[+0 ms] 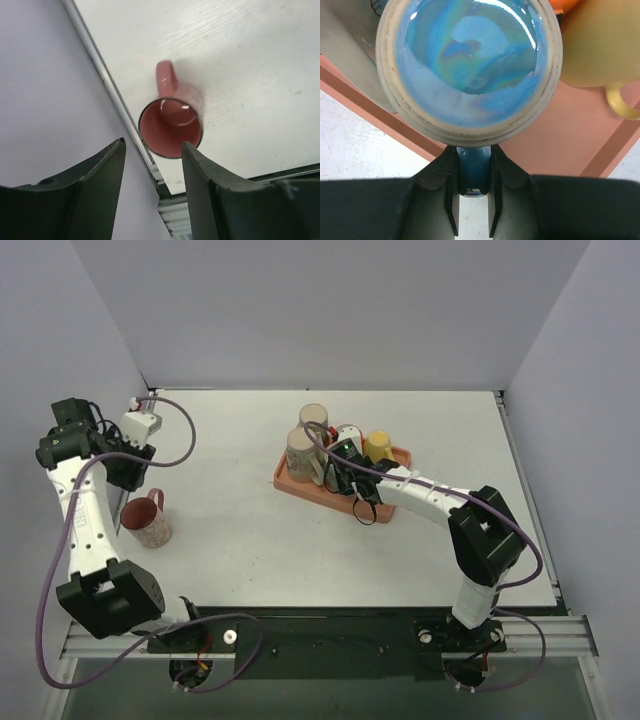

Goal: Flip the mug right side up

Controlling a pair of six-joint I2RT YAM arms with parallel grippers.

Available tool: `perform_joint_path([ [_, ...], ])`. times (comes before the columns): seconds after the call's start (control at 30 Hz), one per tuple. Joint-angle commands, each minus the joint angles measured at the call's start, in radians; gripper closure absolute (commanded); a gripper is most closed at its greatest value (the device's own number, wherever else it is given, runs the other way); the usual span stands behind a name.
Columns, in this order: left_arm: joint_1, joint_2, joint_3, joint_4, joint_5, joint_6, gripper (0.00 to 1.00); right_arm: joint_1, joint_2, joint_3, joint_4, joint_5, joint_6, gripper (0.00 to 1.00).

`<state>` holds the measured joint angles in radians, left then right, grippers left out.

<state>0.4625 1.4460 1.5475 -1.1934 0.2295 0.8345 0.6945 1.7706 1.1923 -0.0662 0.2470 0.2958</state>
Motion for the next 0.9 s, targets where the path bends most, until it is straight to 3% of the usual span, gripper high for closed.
perform_joint_path([
  [0.0, -0.151, -0.134, -0.007, -0.011, 0.045, 0.015, 0.41, -0.013, -0.029, 0.012, -0.018, 0.012, 0.011, 1.0],
  [0.2, -0.381, -0.304, -0.072, 0.052, 0.201, 0.002, 0.34, -0.015, -0.192, -0.04, -0.03, -0.067, 0.043, 1.0],
  [0.33, -0.501, -0.436, -0.199, 0.293, 0.302, -0.006, 0.22, -0.023, -0.342, -0.072, -0.04, -0.103, 0.066, 1.0],
  [0.4, -0.502, -0.401, -0.141, 0.252, 0.39, -0.006, 0.22, -0.032, -0.394, -0.08, -0.05, -0.144, 0.085, 1.0],
  [0.5, -0.542, -0.383, -0.073, 0.259, 0.407, 0.014, 0.2, -0.049, -0.465, -0.094, -0.044, -0.214, 0.124, 1.0],
  [0.63, -0.666, -0.401, -0.076, 0.291, 0.271, 0.217, 0.16, -0.078, -0.537, -0.099, -0.023, -0.325, 0.213, 1.0],
  [0.77, -0.732, -0.444, -0.122, 0.291, 0.18, 0.59, 0.17, -0.082, -0.612, -0.106, 0.057, -0.435, 0.327, 1.0],
  [0.83, -0.8, -0.525, -0.216, 0.438, 0.13, 0.777, 0.15, -0.082, -0.657, -0.12, 0.132, -0.477, 0.394, 1.0],
  [0.87, -0.864, -0.561, -0.318, 0.586, 0.126, 0.811, 0.13, -0.075, -0.683, -0.125, 0.172, -0.48, 0.419, 1.0],
])
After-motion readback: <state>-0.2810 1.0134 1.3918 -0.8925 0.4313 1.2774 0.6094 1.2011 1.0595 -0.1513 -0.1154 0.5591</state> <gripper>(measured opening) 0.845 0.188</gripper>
